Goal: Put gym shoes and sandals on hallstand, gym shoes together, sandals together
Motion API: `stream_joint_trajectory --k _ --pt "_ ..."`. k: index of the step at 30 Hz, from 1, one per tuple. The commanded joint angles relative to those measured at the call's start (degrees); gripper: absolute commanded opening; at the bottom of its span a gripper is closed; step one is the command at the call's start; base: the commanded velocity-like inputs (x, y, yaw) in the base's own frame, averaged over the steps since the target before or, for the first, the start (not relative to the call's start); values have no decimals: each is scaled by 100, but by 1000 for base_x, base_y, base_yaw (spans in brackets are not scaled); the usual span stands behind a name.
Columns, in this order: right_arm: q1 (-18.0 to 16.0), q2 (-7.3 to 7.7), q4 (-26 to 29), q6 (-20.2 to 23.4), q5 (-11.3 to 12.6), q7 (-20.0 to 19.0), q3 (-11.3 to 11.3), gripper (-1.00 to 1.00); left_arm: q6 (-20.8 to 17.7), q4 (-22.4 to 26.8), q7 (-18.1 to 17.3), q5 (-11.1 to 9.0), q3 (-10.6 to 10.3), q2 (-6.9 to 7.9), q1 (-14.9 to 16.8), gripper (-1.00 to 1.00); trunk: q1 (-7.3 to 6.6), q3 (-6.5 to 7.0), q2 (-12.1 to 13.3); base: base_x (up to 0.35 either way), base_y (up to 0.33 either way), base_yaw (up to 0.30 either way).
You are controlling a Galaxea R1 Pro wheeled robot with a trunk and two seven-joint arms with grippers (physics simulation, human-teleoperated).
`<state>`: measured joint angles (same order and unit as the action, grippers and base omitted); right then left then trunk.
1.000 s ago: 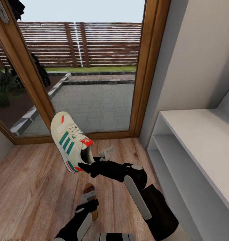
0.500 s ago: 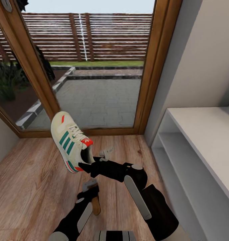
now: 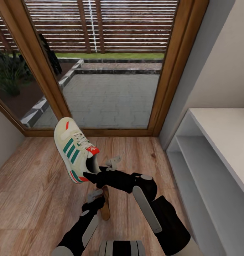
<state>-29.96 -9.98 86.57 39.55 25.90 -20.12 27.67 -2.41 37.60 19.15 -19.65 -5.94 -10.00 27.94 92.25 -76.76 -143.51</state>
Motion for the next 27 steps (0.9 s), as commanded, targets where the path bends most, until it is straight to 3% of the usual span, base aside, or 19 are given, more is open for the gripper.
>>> stream_joint_trajectory --k 1,7,27 --pt "-2 -2 6 33 77 -9 -11 -100 -21 10 37 -21 -13 0 1 100 -1 -12 -2 0 0 106" --pt "-3 -2 3 35 273 -6 -229 -100 -8 10 36 -21 -18 0 1 100 -1 -59 -2 0 0 103" --pt "-3 -2 1 36 284 -5 -246 -100 -5 12 36 -21 -21 0 -1 100 -1 -144 -2 0 0 11"
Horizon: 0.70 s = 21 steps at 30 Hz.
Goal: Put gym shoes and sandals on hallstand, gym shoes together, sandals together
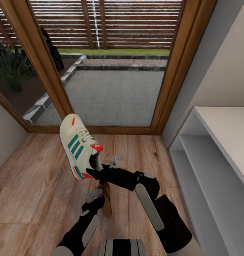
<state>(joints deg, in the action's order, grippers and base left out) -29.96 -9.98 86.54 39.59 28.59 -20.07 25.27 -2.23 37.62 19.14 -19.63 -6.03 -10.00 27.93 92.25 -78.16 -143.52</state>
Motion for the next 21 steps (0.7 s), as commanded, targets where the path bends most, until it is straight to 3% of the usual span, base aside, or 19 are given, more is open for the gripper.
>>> stream_joint_trajectory --k 1,5,15,21 --pt "-2 -2 3 31 15 -11 -5 -100 -23 10 37 -22 -12 0 1 100 -1 -13 -2 0 0 0" --pt "-1 -2 3 31 15 -9 -1 -100 -23 9 37 -22 -12 0 2 100 9 -112 -7 0 0 0" --pt "-1 -2 3 32 15 -6 -4 -100 -23 -2 -25 -16 -34 0 -13 100 9 -114 -7 0 0 0" --pt "-1 -2 3 31 15 -10 -2 -100 -45 -2 -464 -8 -45 0 -8 100 9 -114 -7 0 0 -150"
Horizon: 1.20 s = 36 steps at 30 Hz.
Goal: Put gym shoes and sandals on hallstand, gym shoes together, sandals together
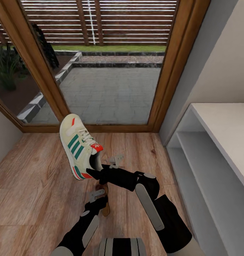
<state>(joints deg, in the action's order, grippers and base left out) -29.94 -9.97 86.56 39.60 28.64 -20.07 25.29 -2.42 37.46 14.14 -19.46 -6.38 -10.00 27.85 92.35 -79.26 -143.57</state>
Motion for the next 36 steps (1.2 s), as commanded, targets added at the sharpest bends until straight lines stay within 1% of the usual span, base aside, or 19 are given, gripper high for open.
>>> stream_joint_trajectory --k 1,8,19,21,22,26,30,36 --pt "-5 -3 2 30 10 -9 -5 -100 -28 14 22 -23 -12 0 -1 100 -1 -4 -2 0 0 -244" --pt "-3 -3 2 30 10 -9 -2 -100 -106 14 12 26 -20 0 6 100 -1 -4 -2 0 0 -252" --pt "-3 -3 2 31 10 -7 5 -100 -109 -62 66 64 -3 0 -44 100 -1 -4 -2 0 0 -113" --pt "-3 -3 2 31 10 -7 9 -100 -105 -63 89 68 2 0 -49 100 4 -48 -4 0 0 -154" --pt "-3 -3 2 31 10 -10 10 -100 -103 -61 118 70 3 0 -50 100 7 -70 -6 0 0 -188" --pt "-4 -3 2 32 10 -10 11 -100 -89 -45 304 69 -1 4 -48 100 7 -70 -6 0 0 -135" --pt "-3 -3 2 30 10 -12 11 -100 -45 12 597 65 -9 6 -14 100 7 -70 -6 0 0 -35" --pt "-6 -3 2 30 10 -15 11 -100 -17 29 646 72 10 34 7 100 7 -70 -6 0 0 -3"
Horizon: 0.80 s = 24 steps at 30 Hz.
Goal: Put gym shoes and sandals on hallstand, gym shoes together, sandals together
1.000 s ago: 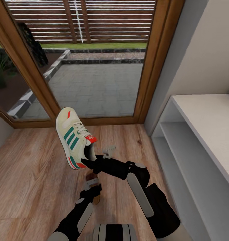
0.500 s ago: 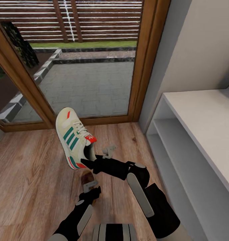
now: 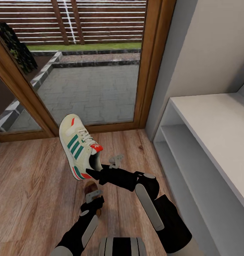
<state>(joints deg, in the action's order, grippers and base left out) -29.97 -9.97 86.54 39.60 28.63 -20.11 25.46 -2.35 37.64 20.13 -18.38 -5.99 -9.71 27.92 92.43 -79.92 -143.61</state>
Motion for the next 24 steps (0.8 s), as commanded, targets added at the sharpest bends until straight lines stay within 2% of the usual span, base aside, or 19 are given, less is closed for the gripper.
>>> stream_joint_trajectory --k 1,7,24 --pt "-4 -2 3 31 11 -10 -6 -100 -24 12 48 -37 -26 15 1 100 -1 -4 -2 0 0 0" --pt "-1 -2 1 26 11 -10 -6 -100 -13 15 52 -42 -14 83 3 100 -1 -4 -2 0 0 0" --pt "-2 -2 3 22 11 -10 2 -100 -11 -5 52 -83 7 92 -49 100 -1 -4 -2 9 6 0"
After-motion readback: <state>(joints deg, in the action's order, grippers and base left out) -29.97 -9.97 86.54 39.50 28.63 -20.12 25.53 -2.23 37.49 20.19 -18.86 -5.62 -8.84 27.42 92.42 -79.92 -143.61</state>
